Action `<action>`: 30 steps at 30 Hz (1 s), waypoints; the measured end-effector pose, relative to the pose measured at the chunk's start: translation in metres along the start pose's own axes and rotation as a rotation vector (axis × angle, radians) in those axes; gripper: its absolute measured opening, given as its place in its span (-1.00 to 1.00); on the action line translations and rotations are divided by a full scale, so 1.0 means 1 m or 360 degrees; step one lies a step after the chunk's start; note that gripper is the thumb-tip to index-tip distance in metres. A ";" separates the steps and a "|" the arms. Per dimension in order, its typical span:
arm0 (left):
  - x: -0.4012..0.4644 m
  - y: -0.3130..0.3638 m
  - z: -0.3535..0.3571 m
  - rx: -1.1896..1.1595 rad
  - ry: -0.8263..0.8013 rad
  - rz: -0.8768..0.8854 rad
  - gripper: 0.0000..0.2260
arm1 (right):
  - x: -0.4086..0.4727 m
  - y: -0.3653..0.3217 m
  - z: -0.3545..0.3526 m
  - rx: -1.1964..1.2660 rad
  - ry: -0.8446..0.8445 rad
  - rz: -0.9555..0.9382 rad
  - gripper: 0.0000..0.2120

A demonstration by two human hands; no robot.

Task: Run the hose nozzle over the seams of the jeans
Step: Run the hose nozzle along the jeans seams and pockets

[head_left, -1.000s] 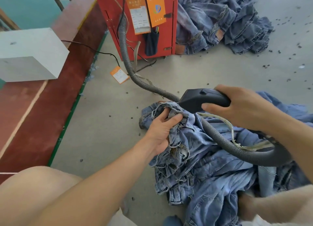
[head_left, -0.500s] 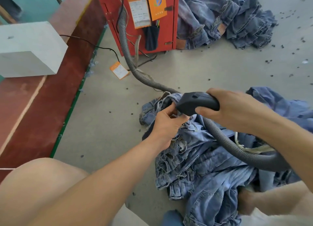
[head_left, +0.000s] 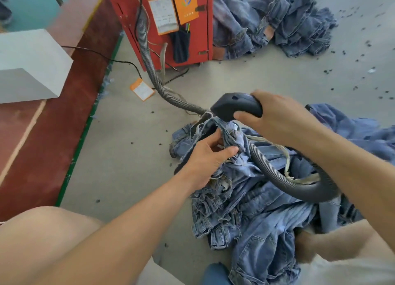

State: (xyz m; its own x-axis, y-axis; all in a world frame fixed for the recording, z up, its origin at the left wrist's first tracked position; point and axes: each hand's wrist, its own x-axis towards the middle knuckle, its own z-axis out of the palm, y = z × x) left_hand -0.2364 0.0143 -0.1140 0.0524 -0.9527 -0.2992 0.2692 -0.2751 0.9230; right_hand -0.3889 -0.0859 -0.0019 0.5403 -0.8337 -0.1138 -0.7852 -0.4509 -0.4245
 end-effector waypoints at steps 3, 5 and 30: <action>0.003 0.005 -0.010 -0.0371 0.0025 -0.0070 -0.64 | 0.001 0.018 -0.015 0.0049 0.0097 0.0086 -0.70; 0.006 0.007 -0.021 -0.0559 0.0073 -0.0093 -0.66 | -0.008 0.031 -0.025 0.0149 -0.0032 0.0074 -0.74; 0.005 0.009 -0.033 -0.0316 0.0177 -0.0786 -0.58 | -0.004 0.059 -0.022 -0.0261 0.0006 -0.0102 -0.71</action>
State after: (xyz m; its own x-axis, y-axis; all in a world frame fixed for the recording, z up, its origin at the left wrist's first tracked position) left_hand -0.2020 0.0114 -0.1155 -0.0274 -0.6941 -0.7194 0.4633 -0.6465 0.6061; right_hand -0.4441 -0.1162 -0.0070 0.5902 -0.8025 -0.0879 -0.7880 -0.5491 -0.2784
